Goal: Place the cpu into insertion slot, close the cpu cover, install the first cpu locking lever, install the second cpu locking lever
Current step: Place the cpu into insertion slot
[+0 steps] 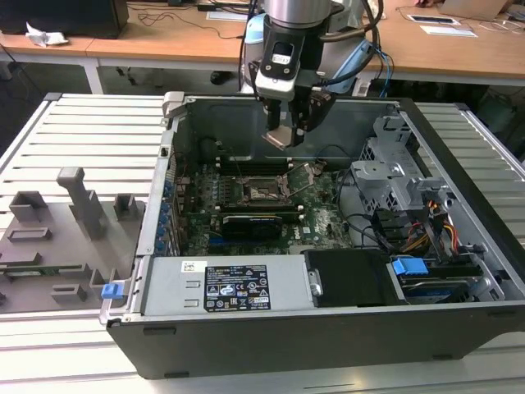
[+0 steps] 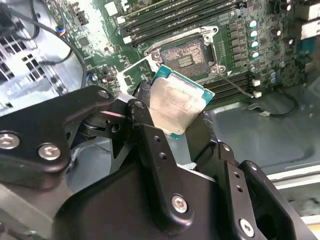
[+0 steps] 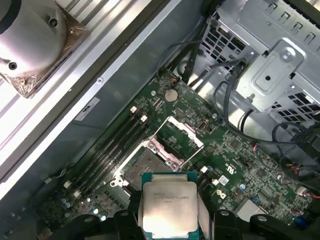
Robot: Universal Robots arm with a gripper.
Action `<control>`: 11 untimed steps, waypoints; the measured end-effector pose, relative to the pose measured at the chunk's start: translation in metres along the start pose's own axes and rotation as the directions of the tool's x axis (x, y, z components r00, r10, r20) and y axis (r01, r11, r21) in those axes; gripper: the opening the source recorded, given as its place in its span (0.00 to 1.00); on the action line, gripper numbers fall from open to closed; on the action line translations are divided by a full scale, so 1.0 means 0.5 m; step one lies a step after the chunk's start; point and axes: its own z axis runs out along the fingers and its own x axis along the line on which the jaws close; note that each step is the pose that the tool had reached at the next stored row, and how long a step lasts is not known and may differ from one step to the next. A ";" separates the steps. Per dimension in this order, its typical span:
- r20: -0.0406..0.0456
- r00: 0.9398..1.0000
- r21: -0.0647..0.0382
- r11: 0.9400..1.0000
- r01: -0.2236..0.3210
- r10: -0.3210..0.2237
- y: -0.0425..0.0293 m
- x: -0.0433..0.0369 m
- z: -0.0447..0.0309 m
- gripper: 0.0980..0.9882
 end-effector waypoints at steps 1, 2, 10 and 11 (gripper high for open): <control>0.003 0.999 -0.001 0.999 -0.035 0.035 0.000 0.000 0.002 0.48; 0.004 0.999 -0.001 0.999 -0.053 0.053 0.000 0.000 0.004 0.48; 0.009 0.994 -0.002 0.994 -0.109 0.109 -0.001 0.000 0.016 0.48; 0.011 0.991 -0.003 0.991 -0.131 0.131 -0.001 0.000 0.017 0.48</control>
